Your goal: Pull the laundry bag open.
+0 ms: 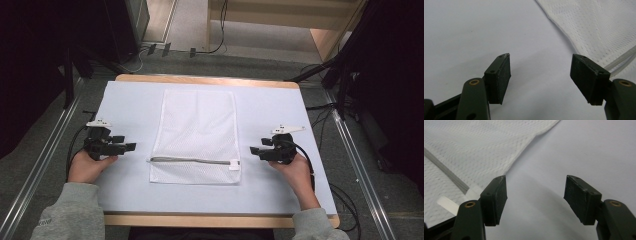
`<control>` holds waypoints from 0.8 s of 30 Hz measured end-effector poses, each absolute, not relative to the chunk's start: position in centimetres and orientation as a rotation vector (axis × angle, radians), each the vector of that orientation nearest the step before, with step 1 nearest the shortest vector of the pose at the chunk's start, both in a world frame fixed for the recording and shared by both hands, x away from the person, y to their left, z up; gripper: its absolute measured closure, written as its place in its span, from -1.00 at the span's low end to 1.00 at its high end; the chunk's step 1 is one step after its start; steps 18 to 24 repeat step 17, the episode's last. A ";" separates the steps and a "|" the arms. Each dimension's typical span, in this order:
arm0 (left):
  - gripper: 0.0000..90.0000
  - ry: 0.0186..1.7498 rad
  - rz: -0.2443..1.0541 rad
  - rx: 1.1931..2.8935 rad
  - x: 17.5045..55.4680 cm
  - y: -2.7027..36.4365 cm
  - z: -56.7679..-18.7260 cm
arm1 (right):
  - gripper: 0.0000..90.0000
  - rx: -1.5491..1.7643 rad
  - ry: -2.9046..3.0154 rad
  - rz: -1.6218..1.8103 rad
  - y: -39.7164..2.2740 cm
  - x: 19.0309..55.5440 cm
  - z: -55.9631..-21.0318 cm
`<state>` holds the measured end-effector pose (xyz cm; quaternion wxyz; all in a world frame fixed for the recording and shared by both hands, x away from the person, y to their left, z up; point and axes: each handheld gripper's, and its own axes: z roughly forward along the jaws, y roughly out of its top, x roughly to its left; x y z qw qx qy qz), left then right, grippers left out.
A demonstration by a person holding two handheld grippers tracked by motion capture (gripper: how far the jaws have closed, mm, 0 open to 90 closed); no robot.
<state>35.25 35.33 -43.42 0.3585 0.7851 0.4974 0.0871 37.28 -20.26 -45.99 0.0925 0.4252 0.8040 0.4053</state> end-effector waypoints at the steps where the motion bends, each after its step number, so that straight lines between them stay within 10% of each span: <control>1: -0.26 1.286 0.226 2.023 35.3 35.3 -43.4 | -0.20 1.268 2.381 1.201 -20.4 37.3 -46.0; 24: -0.30 1.306 0.217 2.036 35.4 35.3 -43.7 | -0.22 1.310 2.356 1.172 -21.0 37.6 -46.4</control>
